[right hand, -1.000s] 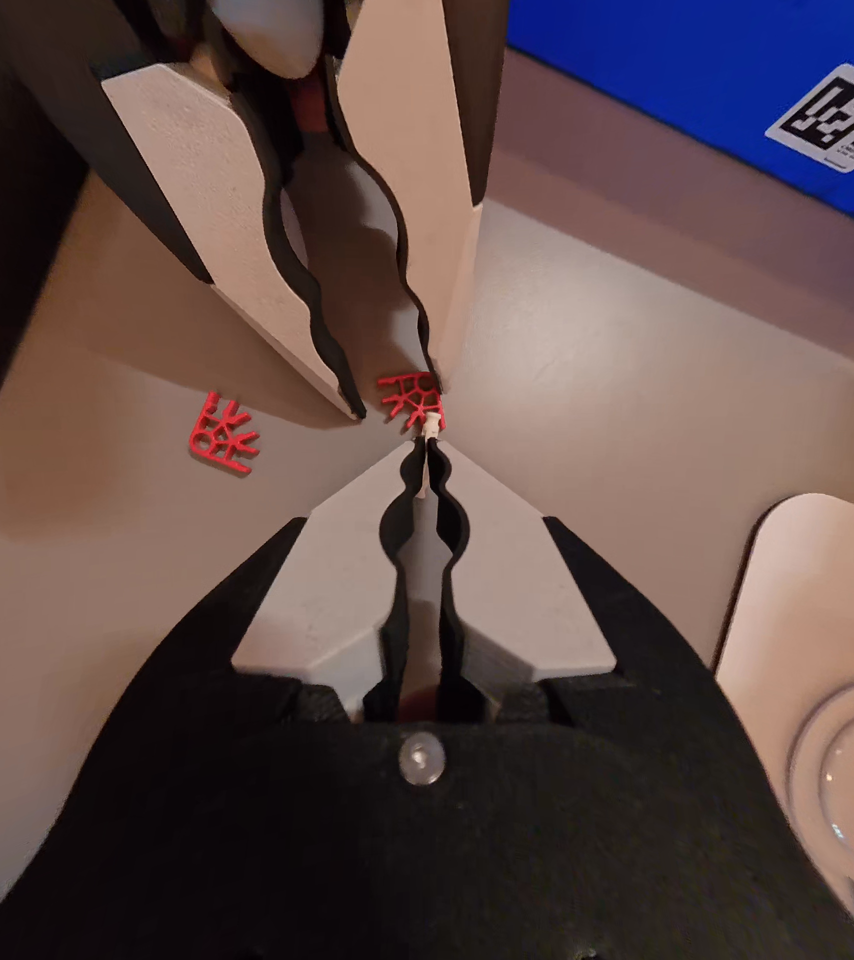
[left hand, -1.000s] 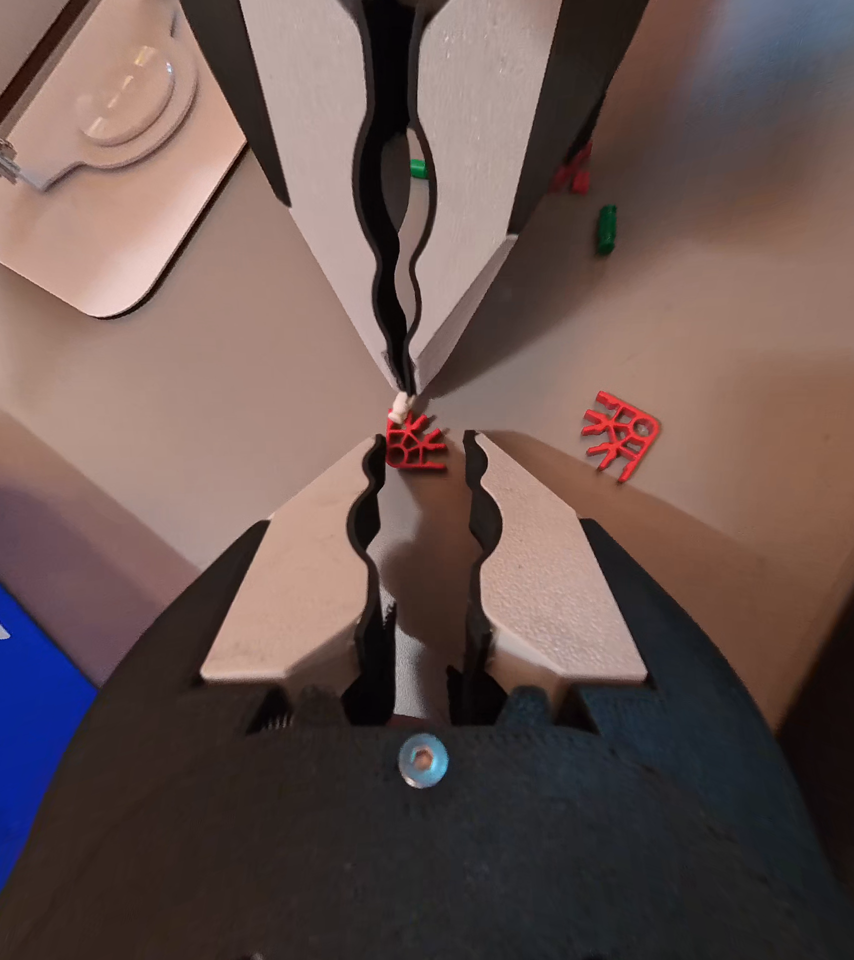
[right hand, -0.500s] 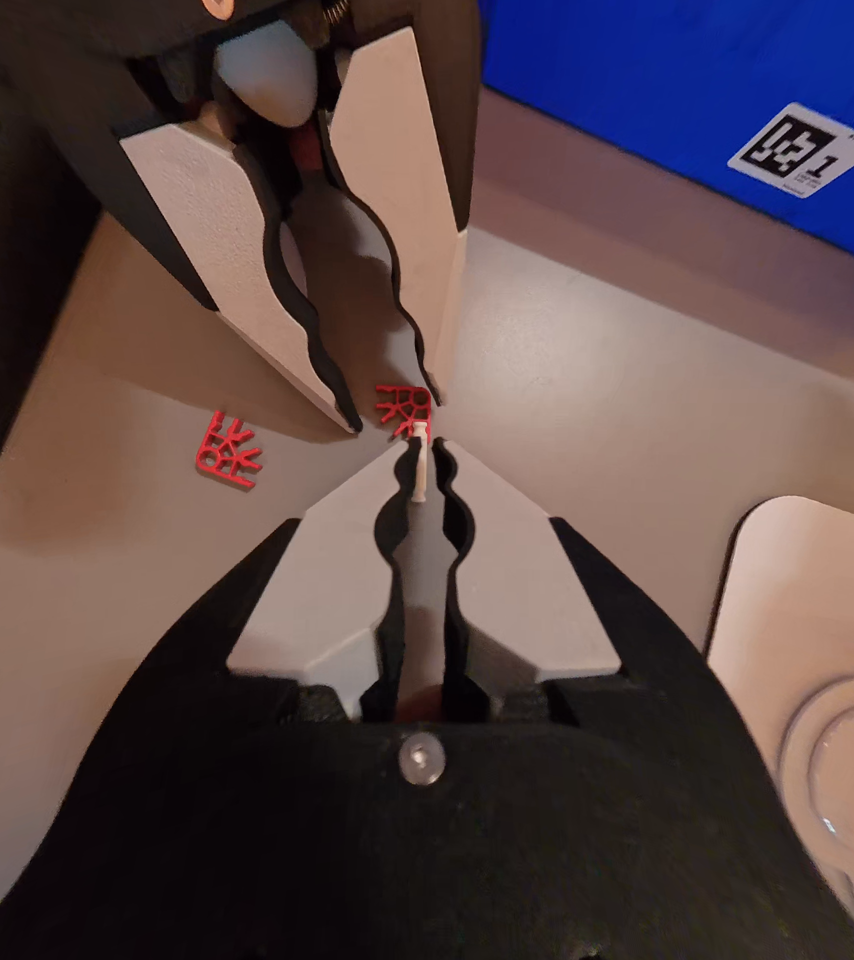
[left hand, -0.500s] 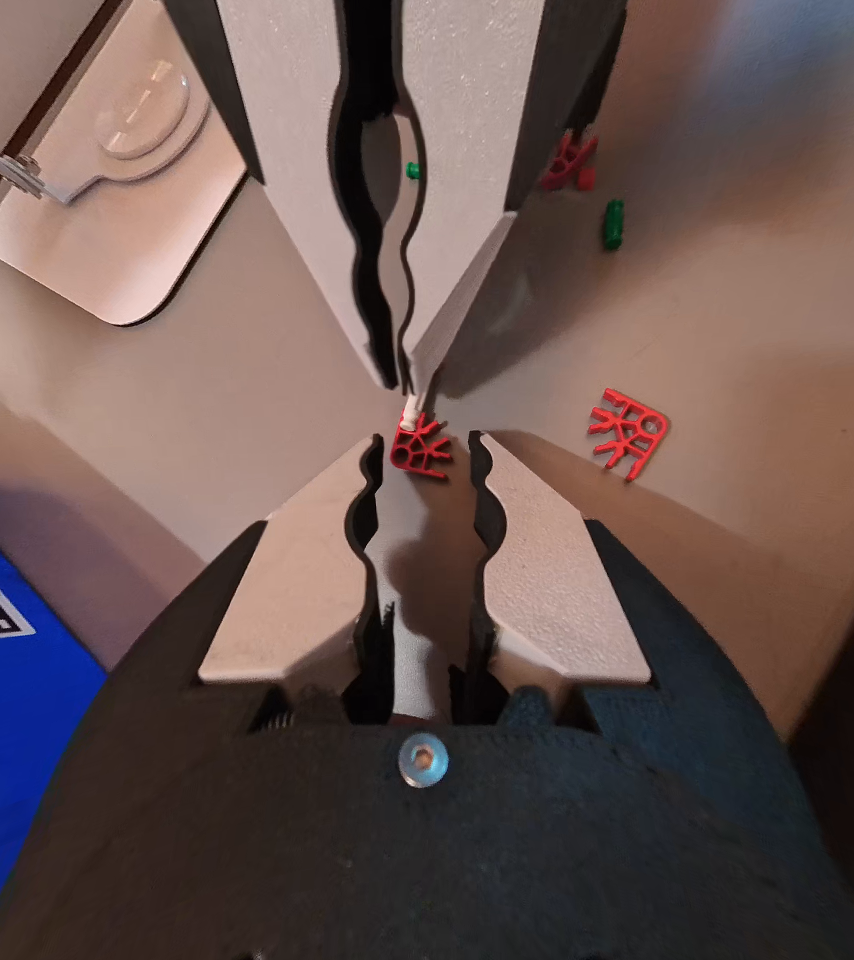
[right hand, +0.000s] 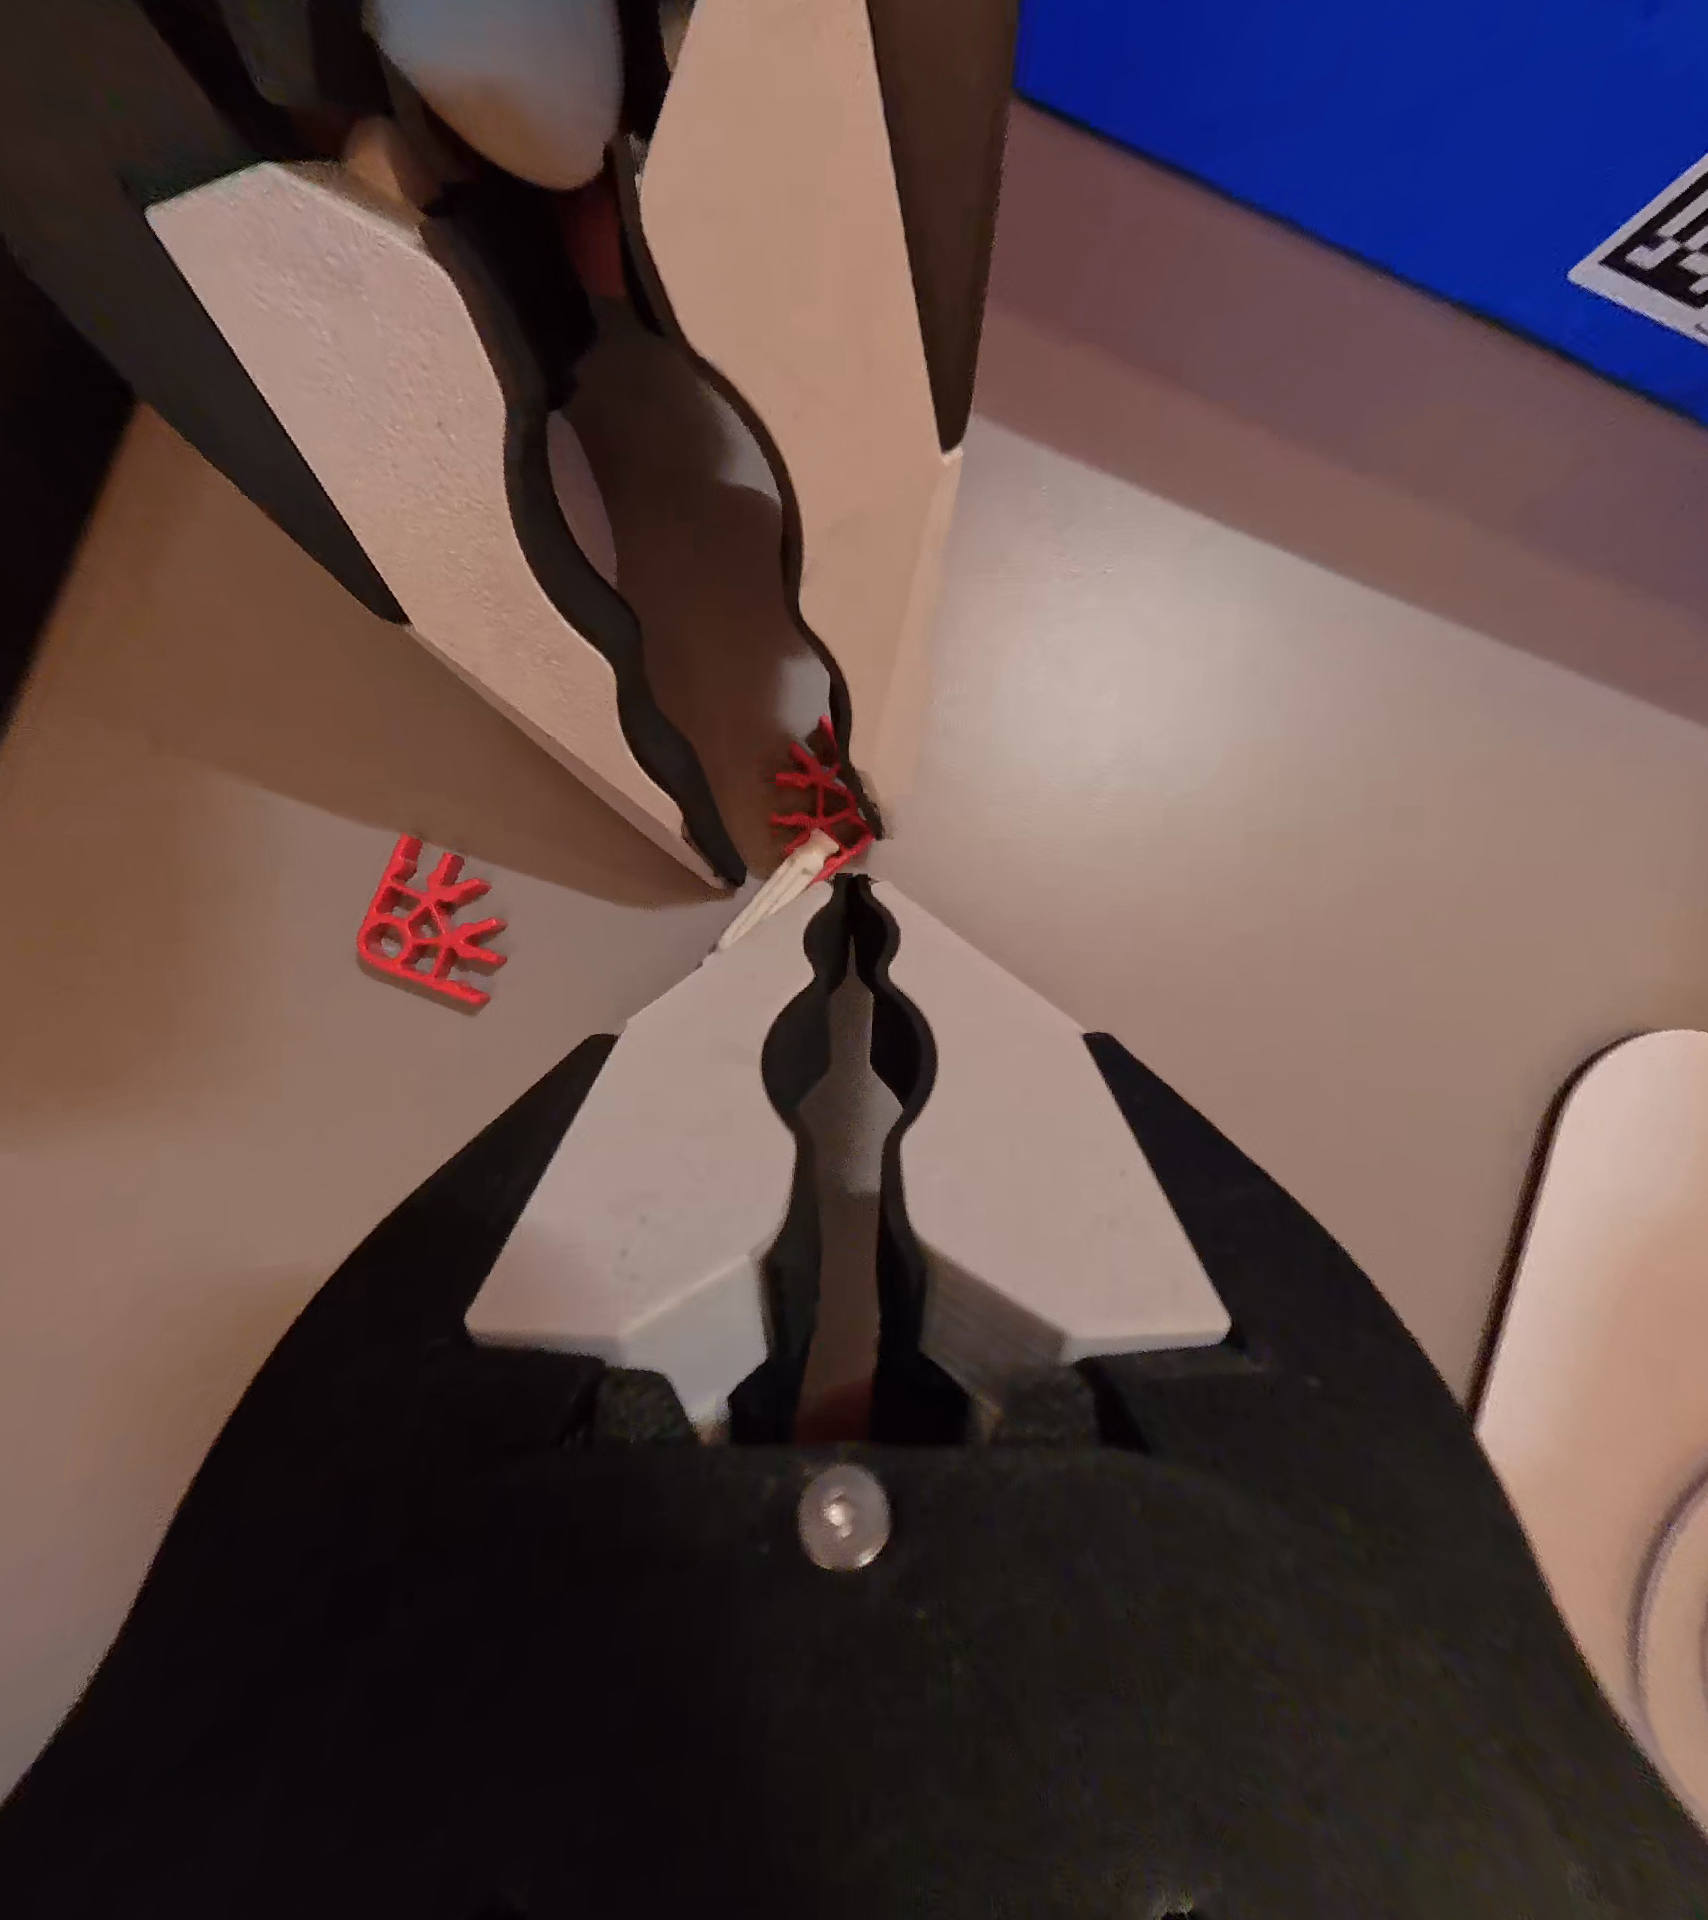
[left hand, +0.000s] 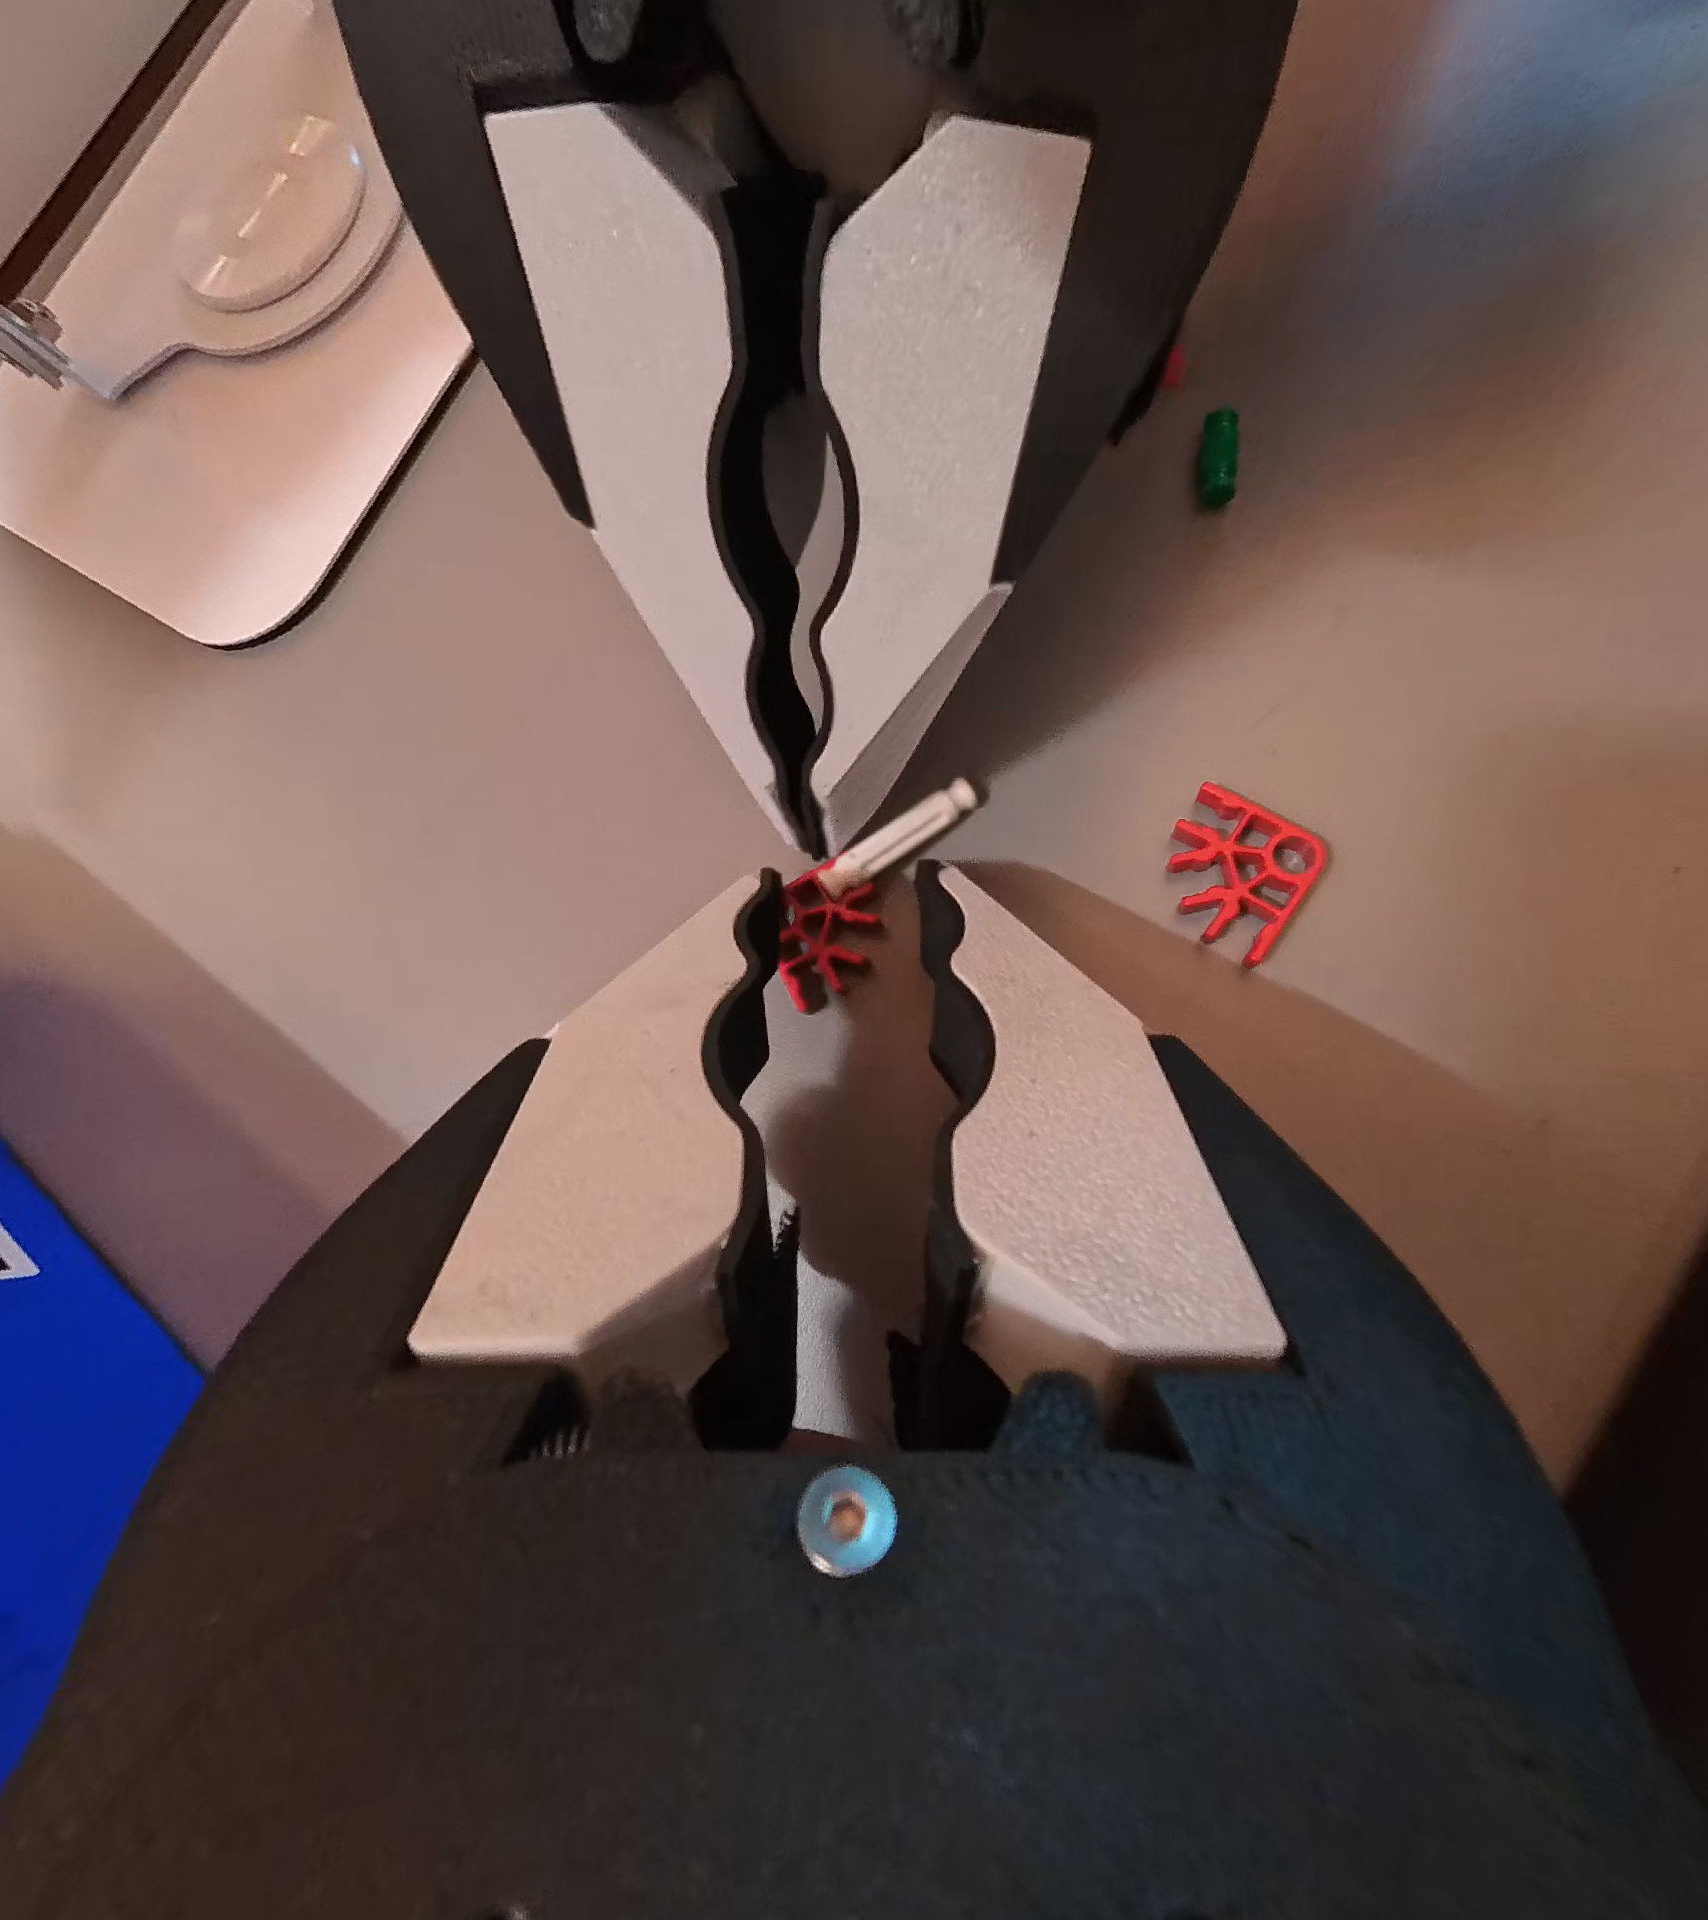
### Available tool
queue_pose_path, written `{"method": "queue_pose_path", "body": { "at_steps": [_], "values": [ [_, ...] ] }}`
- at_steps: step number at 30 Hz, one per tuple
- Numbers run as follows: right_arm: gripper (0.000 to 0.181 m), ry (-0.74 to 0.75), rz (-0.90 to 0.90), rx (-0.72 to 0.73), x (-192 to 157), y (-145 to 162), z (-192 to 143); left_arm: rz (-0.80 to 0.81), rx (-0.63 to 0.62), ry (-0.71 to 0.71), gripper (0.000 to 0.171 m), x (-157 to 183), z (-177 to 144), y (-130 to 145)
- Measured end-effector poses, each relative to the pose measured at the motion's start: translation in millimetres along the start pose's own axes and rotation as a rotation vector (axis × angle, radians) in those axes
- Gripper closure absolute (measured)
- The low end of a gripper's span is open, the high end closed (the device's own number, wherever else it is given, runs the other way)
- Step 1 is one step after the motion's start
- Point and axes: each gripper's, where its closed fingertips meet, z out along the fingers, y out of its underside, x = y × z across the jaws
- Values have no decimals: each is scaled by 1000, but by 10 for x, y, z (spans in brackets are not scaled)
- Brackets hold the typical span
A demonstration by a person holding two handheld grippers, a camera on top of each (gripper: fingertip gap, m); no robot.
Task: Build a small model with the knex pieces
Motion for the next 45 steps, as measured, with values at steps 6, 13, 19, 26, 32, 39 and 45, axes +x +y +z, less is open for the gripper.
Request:
{"method": "queue_pose_path", "body": {
  "at_steps": [6,13,19,26,32,39,45],
  "values": [
    [181,-9,16,49,-28,-119,-109,11,0,-13,145,-14,-11,5],
    [181,-18,7,9,-73,-71,-24,16,1,-12,147,-5,-12,7],
    [181,-2,2,13,-58,-86,-32,15,7,-20,143,-29,-45,2],
    [181,-25,16,67,-125,-241,-66,-31,81,-42,144,-106,-306,-48],
    [181,-8,38,47,-107,-223,-1,-33,10,-28,149,-100,-226,145],
    [181,-6,54,46,-91,-207,8,-33,4,-9,151,-63,-195,162],
    [181,-2,64,38,-80,-193,22,-35,3,-1,152,-52,-189,161]
  ]
}}
